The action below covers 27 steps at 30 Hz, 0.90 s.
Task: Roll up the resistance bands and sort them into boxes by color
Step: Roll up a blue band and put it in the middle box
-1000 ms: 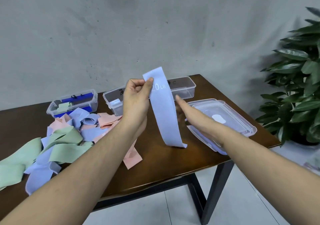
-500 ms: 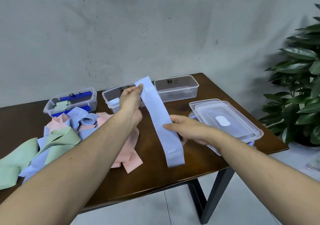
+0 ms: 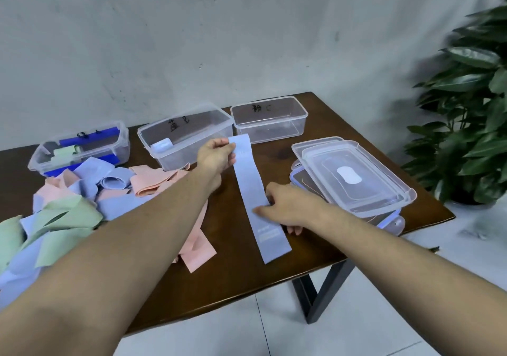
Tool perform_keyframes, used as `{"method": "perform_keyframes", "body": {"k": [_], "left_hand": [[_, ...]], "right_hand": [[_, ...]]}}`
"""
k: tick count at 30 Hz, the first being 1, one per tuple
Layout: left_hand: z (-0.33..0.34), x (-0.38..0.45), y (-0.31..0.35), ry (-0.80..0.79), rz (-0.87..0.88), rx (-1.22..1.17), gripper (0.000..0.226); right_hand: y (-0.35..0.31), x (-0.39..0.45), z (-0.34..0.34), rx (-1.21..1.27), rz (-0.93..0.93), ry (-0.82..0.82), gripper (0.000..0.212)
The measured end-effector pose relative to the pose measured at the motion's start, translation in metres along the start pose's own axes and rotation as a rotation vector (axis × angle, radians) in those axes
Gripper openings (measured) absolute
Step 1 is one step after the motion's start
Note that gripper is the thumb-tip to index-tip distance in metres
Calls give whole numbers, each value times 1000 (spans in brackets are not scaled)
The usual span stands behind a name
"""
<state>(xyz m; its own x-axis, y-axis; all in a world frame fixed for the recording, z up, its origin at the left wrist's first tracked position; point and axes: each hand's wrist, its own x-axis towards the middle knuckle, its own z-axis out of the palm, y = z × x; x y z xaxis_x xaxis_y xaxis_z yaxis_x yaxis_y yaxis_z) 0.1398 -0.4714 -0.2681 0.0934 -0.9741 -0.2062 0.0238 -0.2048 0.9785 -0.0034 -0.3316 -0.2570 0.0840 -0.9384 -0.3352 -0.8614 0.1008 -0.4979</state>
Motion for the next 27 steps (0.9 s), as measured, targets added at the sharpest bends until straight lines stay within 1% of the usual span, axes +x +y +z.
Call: {"method": "perform_keyframes", "body": {"k": [2,3,7,8,10,12,15,17,20,23,25,27], "left_hand": [[0,3,-9,-44,-18,43,21],[0,3,-13,-57,-13,64,29],[-5,2,-27,-92,12,151,55],[-7,2,-29,-89,12,154,57],[-11,-4,-30,-79,10,151,55],[-15,-20,-30,-79,48,215,42],[-20,-57,-34,-138,225,374,19],[-24,-82,-43,-216,344,467,16],[-33,-119,-61,-304,481,572,22],[-48,-150,-75,-359,654,761,20],[-56,-164,-81,-386,807,919,27],[-59,-170,-85,-395,915,994,37]], "right_hand": [[3,-1,2,-151,-10,89,32],[5,-1,4,-187,-25,112,32],[15,-1,12,-167,-111,145,28],[18,-3,14,-147,-152,165,25],[25,-8,18,-110,-246,207,20],[32,-14,21,-76,-316,233,16],[44,-20,29,-68,-405,248,26],[52,-22,35,-63,-481,247,32],[65,-32,43,-42,-589,238,39],[77,-41,45,-94,-622,240,49],[81,-43,48,-128,-649,282,46],[82,-44,49,-126,-688,317,40]]}}
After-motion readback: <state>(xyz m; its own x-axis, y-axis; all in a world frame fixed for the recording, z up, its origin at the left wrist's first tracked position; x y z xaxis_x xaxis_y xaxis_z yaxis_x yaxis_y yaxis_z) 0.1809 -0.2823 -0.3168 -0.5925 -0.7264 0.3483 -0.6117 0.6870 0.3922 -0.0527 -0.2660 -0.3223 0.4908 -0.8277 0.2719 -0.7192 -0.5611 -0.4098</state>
